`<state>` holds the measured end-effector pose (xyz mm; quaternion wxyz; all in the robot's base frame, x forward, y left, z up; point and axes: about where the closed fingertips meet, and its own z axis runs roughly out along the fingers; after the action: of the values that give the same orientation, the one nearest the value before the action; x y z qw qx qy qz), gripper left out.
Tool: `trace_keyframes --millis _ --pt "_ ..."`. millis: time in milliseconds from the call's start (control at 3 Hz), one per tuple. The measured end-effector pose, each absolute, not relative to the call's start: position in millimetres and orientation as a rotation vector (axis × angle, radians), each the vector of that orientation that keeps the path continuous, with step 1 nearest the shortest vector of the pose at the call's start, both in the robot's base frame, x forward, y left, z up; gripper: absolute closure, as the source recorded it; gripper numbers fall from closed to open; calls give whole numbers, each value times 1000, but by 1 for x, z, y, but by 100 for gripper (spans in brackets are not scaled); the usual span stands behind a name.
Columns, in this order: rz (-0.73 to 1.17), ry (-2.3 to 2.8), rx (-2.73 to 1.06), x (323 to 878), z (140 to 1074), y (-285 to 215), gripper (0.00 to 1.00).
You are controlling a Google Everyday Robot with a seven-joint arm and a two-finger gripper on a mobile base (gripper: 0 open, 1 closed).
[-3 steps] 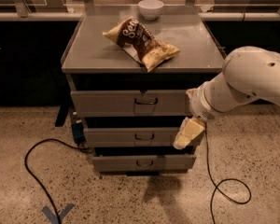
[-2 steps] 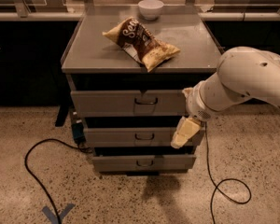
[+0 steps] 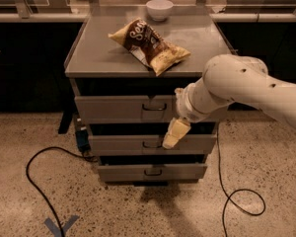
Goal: Open top drawer
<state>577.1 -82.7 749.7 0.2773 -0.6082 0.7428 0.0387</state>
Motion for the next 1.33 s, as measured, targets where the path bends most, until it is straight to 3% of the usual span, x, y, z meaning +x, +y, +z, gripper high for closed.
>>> trace_keyframes --millis 1333 --pt "101 2170 -1499 649 660 -114 0"
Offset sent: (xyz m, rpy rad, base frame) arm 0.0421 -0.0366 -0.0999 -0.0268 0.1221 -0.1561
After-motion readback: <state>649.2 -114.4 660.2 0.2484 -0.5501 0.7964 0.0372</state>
